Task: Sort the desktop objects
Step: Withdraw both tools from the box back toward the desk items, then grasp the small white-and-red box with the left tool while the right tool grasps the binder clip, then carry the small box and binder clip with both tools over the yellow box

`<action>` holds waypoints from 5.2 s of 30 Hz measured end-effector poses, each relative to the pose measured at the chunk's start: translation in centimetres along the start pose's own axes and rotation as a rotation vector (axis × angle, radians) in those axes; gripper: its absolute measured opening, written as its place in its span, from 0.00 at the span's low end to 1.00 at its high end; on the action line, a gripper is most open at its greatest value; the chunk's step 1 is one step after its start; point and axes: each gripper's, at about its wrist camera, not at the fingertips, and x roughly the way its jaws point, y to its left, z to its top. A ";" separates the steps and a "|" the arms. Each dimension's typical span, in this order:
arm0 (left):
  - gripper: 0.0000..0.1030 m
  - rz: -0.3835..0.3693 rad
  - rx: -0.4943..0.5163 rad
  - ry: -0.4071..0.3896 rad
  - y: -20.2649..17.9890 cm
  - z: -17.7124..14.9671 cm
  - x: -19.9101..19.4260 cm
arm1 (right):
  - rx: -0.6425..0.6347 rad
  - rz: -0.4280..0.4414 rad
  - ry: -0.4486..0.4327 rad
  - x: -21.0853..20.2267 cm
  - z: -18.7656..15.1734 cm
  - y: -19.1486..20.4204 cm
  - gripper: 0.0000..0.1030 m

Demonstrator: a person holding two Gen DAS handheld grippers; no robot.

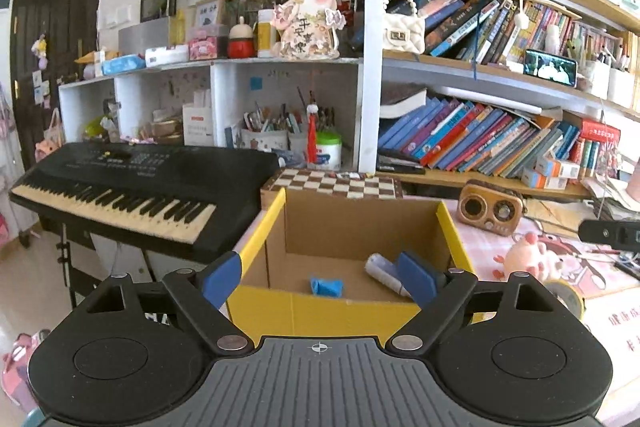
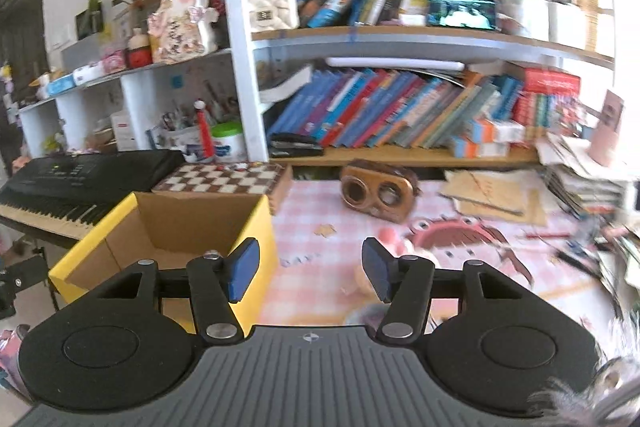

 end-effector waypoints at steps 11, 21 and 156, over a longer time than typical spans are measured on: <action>0.85 -0.041 0.025 0.052 -1.5 -4.0 -2.4 | -0.039 -0.080 0.053 -4.1 -6.3 0.7 0.57; 0.85 -0.082 0.074 0.116 -3.7 -6.9 -3.1 | -0.055 -0.103 0.138 -5.9 -10.1 0.2 0.60; 0.27 -0.224 0.129 0.289 -14.1 -7.2 1.3 | -0.025 0.069 0.327 0.2 -8.4 -8.3 0.17</action>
